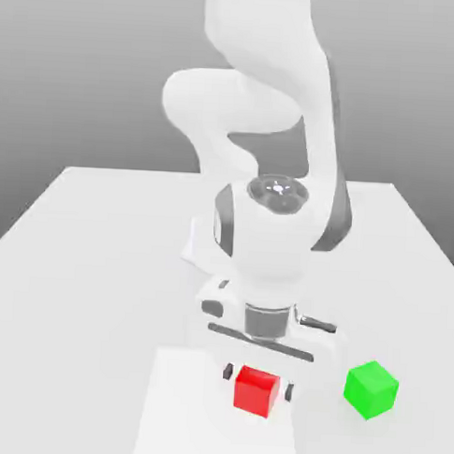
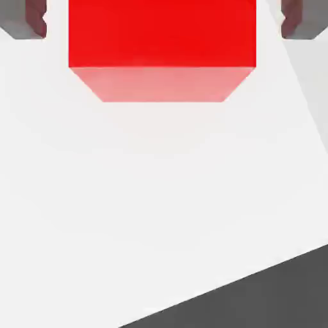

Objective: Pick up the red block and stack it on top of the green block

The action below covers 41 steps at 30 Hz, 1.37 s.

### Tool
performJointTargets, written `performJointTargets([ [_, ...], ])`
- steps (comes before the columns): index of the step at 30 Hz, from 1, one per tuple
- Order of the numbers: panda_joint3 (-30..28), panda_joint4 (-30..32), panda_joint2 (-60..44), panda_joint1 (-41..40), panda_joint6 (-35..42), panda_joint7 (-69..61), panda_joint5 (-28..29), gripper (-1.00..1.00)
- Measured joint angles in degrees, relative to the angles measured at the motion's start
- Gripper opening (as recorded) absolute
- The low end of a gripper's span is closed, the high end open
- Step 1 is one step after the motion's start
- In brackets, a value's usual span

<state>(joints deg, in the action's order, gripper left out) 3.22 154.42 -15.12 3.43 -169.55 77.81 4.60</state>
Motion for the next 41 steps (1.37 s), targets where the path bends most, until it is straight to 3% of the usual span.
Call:
performJointTargets([
  [4, 0.0, 0.0, 0.0, 0.0, 0.0, 0.1, 0.1, -1.0],
  [10, 1.7, 1.6, 11.0, -0.7, 9.3, -2.5, -3.4, -1.0],
  [23, 9.2, -3.6, 14.3, 12.4, 17.8, 7.8, -4.5, -1.0],
  [29, 7.5, -4.8, 5.9, 14.9, 10.8, 12.9, 0.3, -1.0],
  [30, 6.9, -4.9, 4.2, 15.3, 9.2, 13.6, 1.2, 1.0],
  [36, 6.6, -4.9, 3.3, 15.5, 8.5, 13.9, 1.7, 1.0],
  [41, 7.9, -4.6, 10.7, 15.1, 15.3, 11.0, -2.4, 1.0],
])
